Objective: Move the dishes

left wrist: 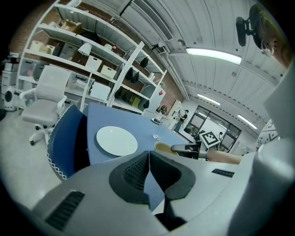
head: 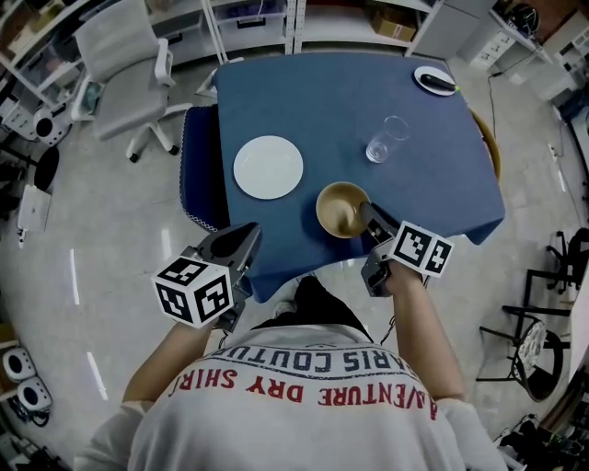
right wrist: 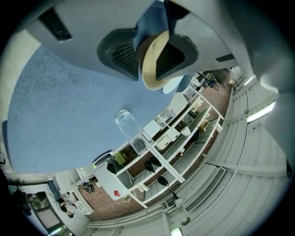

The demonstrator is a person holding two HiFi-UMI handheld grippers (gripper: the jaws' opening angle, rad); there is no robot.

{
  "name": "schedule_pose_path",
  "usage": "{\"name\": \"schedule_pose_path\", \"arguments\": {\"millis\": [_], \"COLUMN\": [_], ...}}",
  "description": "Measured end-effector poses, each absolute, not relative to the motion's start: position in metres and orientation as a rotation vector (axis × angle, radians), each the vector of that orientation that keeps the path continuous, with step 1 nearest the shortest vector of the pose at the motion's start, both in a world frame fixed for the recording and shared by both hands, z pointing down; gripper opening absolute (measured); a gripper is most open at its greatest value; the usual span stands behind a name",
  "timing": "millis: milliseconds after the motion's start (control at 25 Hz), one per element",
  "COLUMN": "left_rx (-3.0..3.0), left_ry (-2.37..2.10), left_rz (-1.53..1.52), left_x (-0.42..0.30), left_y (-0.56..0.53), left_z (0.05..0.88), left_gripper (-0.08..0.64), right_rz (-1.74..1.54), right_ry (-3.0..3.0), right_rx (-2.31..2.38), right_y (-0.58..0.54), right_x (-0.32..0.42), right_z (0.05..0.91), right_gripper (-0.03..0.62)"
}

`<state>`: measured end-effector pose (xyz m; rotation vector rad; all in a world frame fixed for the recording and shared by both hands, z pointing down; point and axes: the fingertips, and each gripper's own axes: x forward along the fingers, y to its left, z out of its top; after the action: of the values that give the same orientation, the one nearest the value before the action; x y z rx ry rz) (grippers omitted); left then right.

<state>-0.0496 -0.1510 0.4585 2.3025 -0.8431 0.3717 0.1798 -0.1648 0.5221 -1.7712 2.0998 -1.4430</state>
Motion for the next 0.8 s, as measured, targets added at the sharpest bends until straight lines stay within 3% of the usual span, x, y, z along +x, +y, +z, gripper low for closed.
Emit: {"name": "schedule_pose_path", "arguments": {"millis": [120, 400, 560, 800], "left_rx": [2.323, 2.404, 2.457, 2.541], "left_ry": [-0.83, -0.868, -0.871, -0.822], "left_rz": [0.351, 0.276, 0.229, 0.169], "left_x": [-0.05, -0.062, -0.063, -0.038], "left_y": [-0.147, -0.136, -0.127, -0.094], "left_z": [0.449, 0.404, 0.372, 0.324], "left_gripper": [0.032, 0.032, 0.032, 0.032], "right_rz": [-1.319, -0.723, -0.395, -0.313], "right_ry": [2.132, 2.509, 2.667, 2.753], "right_rx": [-1.779, -1.697, -1.562, -1.32], "right_y": [-0.167, -0.148, -0.125, -0.077], "right_x": [0.184, 0.162, 0.135, 0.107], "right_z": [0.505, 0.413, 0.351, 0.294], "right_gripper": [0.218, 0.244, 0.193, 0.067]}}
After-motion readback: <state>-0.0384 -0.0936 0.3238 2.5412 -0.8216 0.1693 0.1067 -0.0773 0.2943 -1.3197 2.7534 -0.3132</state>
